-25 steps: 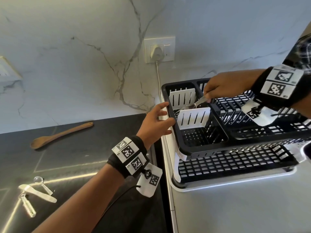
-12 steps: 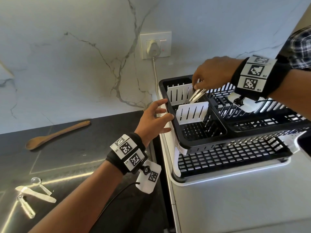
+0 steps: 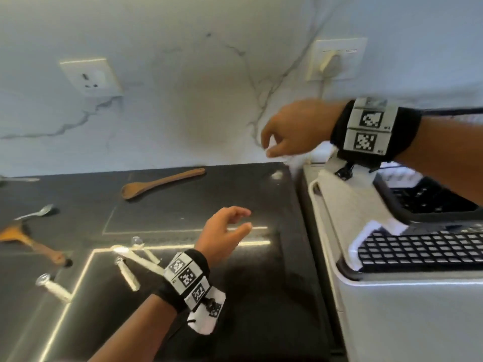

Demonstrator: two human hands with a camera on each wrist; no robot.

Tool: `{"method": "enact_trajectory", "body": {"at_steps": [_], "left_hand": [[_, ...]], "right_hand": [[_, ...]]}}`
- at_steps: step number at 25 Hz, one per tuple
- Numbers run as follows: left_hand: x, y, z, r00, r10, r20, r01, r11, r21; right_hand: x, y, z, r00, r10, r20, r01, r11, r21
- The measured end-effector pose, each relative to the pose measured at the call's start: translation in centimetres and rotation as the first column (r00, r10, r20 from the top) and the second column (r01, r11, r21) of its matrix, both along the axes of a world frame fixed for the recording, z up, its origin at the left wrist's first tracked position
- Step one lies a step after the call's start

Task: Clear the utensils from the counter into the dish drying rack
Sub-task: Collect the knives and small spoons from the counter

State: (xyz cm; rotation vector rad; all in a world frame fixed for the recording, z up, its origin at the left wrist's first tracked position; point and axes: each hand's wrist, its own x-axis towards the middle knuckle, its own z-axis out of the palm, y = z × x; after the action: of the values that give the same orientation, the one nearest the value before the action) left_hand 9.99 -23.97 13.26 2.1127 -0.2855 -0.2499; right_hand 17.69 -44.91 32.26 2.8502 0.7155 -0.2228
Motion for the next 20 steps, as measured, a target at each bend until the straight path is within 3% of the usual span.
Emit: {"method": "enact_trajectory", "body": {"at_steps": [5,9,14,20], "left_hand": [[-3.4,18.8,-5.7,0.962,0.265,0.057,-0.27,0.913,0.306],[-6.2,28.6,-8.4,0.915,0.401,0.039,-0.367,0.79,0.491],[-7.4,32.5,-10.5,0.951,0.308,-0.032,-0.238,0.792,0.562],[-6.9,33.0,-10.9,0.957,0.288,-0.021,-0.215,0.759,0.614]], "right_hand": [[-1.3,16.1,-9.9,0.97,0.184,-0.162,-0.17,0.981,0.097],[-2.7,26.4,-18.5,0.944,0.126,-0.304,-0.055,0.971,0.234],[-2.8,33.1,-24.6,0.937,-0.051,-0.346,0.138,0.963,0.231],[-1.8,34.7,-26.5,0.867,-0.307,-0.392,0.391,0.907,0.156]]}}
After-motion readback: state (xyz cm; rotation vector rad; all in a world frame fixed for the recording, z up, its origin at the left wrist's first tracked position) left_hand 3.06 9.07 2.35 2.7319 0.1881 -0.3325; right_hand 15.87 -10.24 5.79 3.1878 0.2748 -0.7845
